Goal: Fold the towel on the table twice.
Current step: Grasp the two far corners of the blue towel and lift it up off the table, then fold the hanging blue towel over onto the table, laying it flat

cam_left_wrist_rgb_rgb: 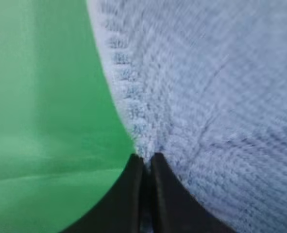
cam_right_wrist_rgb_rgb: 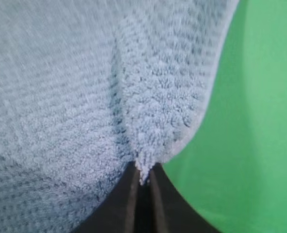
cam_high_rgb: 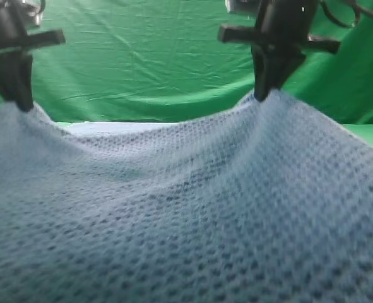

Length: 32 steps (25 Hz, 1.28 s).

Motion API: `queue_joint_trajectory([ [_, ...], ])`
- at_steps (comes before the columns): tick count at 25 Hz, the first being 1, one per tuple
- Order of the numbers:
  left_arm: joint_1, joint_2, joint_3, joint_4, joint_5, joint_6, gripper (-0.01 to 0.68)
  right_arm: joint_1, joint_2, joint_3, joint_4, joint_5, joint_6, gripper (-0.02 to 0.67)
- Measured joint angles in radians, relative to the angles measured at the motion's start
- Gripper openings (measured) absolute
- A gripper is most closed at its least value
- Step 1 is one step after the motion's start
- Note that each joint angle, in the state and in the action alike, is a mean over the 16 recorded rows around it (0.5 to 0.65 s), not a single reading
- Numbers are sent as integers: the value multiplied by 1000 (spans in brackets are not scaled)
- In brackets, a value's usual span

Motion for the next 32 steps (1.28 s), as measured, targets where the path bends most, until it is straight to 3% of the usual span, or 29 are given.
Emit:
queue_joint_trajectory([
  [10, -1, -97, -356, -32, -40, 0, 0, -27, -54, -404, -104, -91, 8, 0],
  [16, -1, -97, -460, -32, -92, -1, 0, -65, -49, -545, -131, -114, 3, 0],
  [22, -2, -87, -410, -30, -113, -12, 0, -100, -32, -547, -130, -36, -8, 0],
  [32, -5, -188, -179, -47, -130, -24, 0, -112, -81, -396, -106, 111, -22, 0],
])
